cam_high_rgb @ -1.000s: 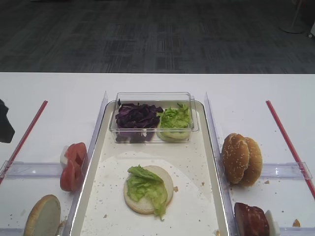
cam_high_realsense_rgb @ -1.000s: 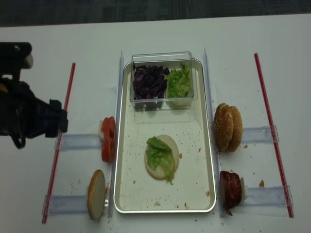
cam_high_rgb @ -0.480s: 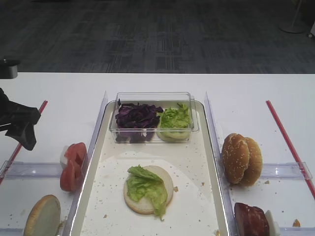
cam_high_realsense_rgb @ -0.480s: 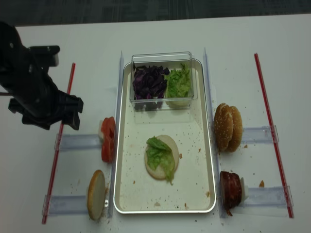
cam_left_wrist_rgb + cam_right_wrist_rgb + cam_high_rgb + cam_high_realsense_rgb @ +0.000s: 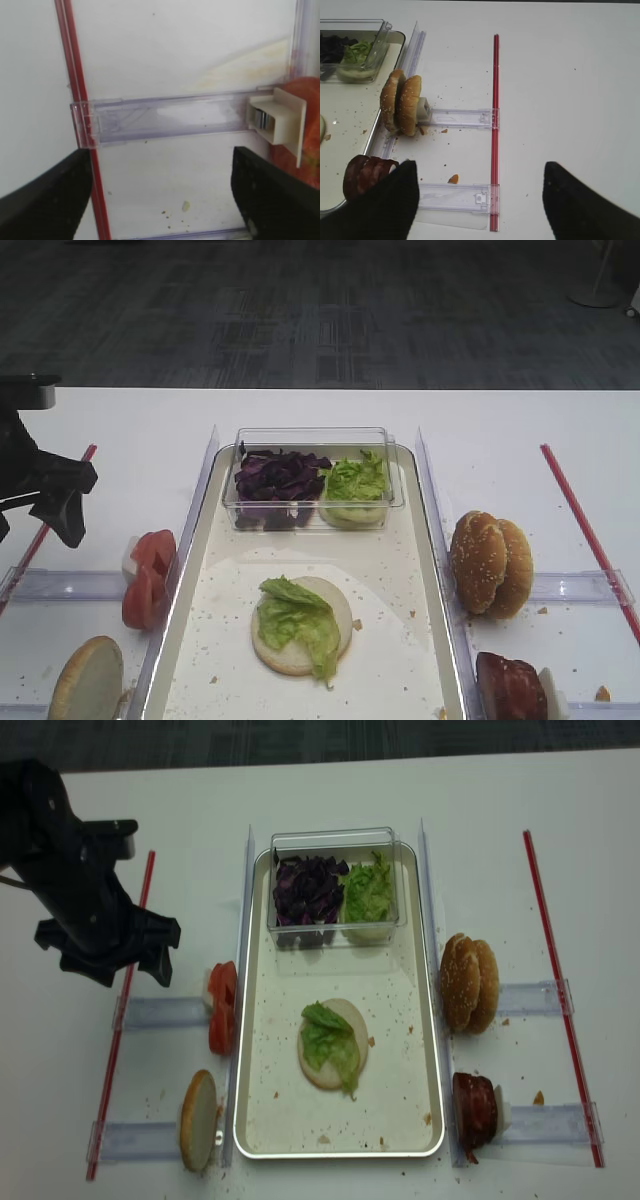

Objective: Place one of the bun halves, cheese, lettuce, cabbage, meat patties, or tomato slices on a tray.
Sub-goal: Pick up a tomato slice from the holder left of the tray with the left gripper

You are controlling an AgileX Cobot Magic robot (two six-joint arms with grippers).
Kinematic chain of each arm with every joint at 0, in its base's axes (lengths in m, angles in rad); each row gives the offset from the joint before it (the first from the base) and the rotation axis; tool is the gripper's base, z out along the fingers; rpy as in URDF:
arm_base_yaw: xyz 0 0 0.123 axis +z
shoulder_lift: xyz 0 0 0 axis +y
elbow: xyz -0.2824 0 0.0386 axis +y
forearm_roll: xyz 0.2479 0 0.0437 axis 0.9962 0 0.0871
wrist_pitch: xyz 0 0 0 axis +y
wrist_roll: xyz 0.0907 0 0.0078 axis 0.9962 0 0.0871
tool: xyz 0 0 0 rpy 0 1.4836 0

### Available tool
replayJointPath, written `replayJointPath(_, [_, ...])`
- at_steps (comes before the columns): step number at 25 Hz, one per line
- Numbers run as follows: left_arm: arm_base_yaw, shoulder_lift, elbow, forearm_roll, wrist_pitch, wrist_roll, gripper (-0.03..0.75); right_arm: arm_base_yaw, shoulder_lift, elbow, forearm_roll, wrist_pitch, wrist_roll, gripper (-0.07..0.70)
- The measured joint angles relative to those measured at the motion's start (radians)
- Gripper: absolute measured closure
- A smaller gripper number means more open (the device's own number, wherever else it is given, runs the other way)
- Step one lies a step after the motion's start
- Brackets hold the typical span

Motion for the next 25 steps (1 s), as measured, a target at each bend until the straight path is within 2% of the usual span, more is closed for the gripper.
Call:
replayJointPath(11, [-0.014, 0.001, -0.046, -0.06, 0.059, 0.027, 0.19, 0.0, 0.0, 0.0, 0.0, 0.0, 0.0, 0.09])
replayJointPath(25, [-0.228, 0.001, -0.046, -0.072, 0.072, -0.013, 0.195, 0.0, 0.0, 0.0, 0.0, 0.0, 0.0, 0.09])
